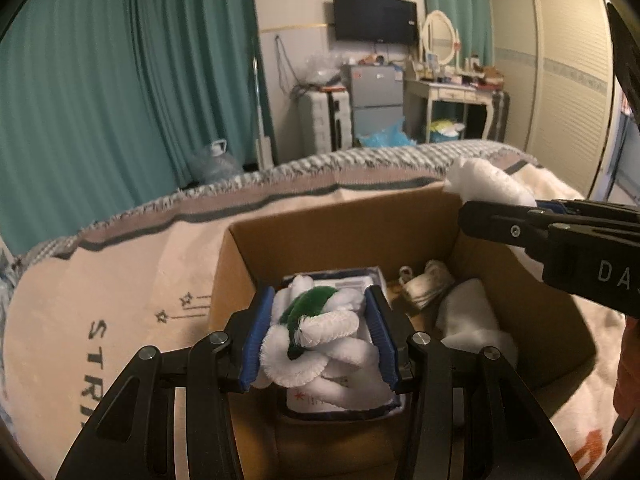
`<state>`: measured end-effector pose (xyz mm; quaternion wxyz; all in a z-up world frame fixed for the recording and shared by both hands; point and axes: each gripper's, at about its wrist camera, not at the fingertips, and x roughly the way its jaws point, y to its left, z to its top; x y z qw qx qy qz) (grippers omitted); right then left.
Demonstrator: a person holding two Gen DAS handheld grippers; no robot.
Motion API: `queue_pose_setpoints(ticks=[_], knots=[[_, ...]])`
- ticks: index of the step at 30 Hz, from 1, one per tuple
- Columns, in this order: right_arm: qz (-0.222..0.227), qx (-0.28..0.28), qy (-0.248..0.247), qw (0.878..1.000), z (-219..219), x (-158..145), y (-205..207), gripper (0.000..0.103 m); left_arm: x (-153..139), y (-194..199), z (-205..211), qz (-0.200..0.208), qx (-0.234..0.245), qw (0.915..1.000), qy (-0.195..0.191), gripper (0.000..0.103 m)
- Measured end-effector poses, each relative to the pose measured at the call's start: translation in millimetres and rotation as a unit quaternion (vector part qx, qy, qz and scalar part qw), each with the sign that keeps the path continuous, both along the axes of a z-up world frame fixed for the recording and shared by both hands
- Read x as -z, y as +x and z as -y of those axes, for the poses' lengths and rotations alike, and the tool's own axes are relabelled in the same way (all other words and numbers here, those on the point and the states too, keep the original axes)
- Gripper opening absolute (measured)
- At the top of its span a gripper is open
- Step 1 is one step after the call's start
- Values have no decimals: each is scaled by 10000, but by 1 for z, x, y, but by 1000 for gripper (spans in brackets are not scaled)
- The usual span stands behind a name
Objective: Organize soft objects
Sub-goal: 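Lower both held items into the box and open both tools, then lift both tools away from the box toward the last items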
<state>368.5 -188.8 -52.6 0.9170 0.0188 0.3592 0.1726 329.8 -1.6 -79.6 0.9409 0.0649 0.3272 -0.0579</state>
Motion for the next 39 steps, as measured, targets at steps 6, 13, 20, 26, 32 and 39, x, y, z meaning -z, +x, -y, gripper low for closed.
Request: queue_pose_setpoints(ticks=[6,13,20,26,32,39], knots=[[-12,105,62,9999,8,4,-2,41,-7,-7,7,32,118,9999,0,52],[276,340,108,9990,16,-44,-30,67,-55,-32,7,491,-187,9985,148,86],[870,421,48,9953,23,-143,-96,69,-148,-96,-6,1121,-297,9932,36,86],[1329,381,14,9904,20,-227,-183,75,-231,-172,-29,1733,-459,9836,-190,91],[1535,234,-47,9879,11,-265,-262,93,-272,-242,-51,2041,-545,9771,-238,94],[1634,7,-108,9865,-6,-262,-324,93,-264,-286,-67,1887,-585,9802,-108,94]])
